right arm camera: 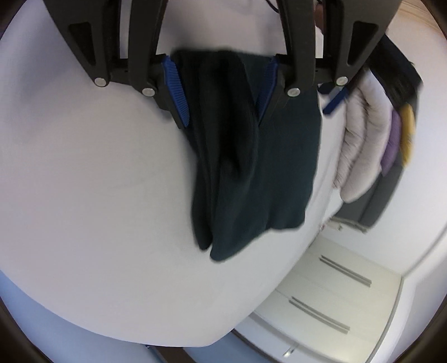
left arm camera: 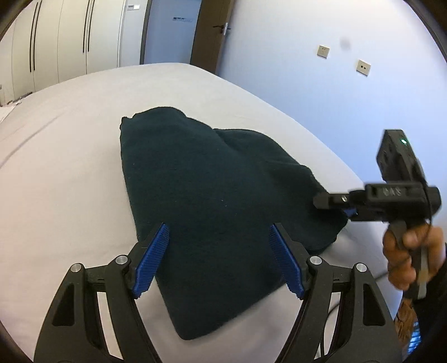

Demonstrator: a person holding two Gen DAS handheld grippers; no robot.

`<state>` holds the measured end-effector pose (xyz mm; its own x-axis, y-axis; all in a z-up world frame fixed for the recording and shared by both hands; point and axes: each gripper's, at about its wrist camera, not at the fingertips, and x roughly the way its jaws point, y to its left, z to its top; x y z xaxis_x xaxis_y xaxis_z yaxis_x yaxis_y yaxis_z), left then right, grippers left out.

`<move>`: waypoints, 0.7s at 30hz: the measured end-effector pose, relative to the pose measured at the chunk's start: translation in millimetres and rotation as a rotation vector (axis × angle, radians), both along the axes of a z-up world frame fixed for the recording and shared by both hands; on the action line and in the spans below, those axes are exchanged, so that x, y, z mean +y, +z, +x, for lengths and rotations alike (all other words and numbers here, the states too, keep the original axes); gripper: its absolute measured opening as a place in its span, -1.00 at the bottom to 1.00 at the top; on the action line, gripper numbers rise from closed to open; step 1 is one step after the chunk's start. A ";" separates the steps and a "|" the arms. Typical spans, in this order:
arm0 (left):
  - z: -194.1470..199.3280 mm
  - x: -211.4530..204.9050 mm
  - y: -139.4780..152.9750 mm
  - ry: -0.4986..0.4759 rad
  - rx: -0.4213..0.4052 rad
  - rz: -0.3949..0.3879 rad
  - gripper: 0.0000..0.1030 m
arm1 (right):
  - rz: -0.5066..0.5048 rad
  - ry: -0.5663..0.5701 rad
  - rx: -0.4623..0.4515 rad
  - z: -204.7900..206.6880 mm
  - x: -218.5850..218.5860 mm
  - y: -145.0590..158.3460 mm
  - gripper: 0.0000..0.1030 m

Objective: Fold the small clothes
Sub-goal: 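Lay the sweater down and open both grippers, smoothing the folded bundle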

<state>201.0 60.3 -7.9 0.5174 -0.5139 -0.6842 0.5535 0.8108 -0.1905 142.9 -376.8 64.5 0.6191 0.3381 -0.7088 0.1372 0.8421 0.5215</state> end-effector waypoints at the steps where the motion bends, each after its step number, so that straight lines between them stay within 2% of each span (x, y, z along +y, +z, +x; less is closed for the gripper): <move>1: 3.1 3.3 -4.7 -0.004 -0.002 0.011 0.42 | -0.002 0.003 -0.013 -4.1 3.6 -0.1 0.03; 3: 12.2 5.8 -18.1 -0.019 0.002 0.055 0.42 | -0.020 0.011 -0.019 -7.2 9.5 -3.3 -0.08; 4: 13.4 6.2 -25.8 -0.018 0.005 0.076 0.42 | -0.040 0.014 -0.008 -5.5 11.2 -7.3 -0.42; 5: 14.3 7.9 -30.9 -0.017 0.011 0.100 0.42 | -0.058 0.015 0.013 -3.5 12.1 -12.0 -0.60; 7: 13.1 13.5 -41.1 -0.027 0.016 0.137 0.42 | -0.053 0.012 0.018 -0.7 11.7 -15.4 -0.70; 10: 9.9 15.2 -48.8 -0.059 0.010 0.188 0.42 | -0.036 0.006 0.007 -8.1 9.6 -13.9 -0.74; 12: 9.4 17.9 -58.6 -0.093 0.029 0.235 0.42 | 0.020 -0.016 0.007 -17.0 1.4 -16.7 -0.75; 19: 13.9 61.2 -66.2 -0.118 0.068 0.166 0.44 | 0.132 -0.056 -0.021 -32.9 -18.2 -43.2 -0.81; 21: 12.3 57.1 -67.2 -0.116 0.064 0.170 0.44 | 0.174 -0.060 -0.029 -28.8 -26.2 -50.4 -0.81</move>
<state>213.3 117.3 -75.0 0.4144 -0.4416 -0.7958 0.6363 0.7657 -0.0936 114.1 -403.0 14.1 0.6615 0.4157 -0.6242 0.1674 0.7295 0.6632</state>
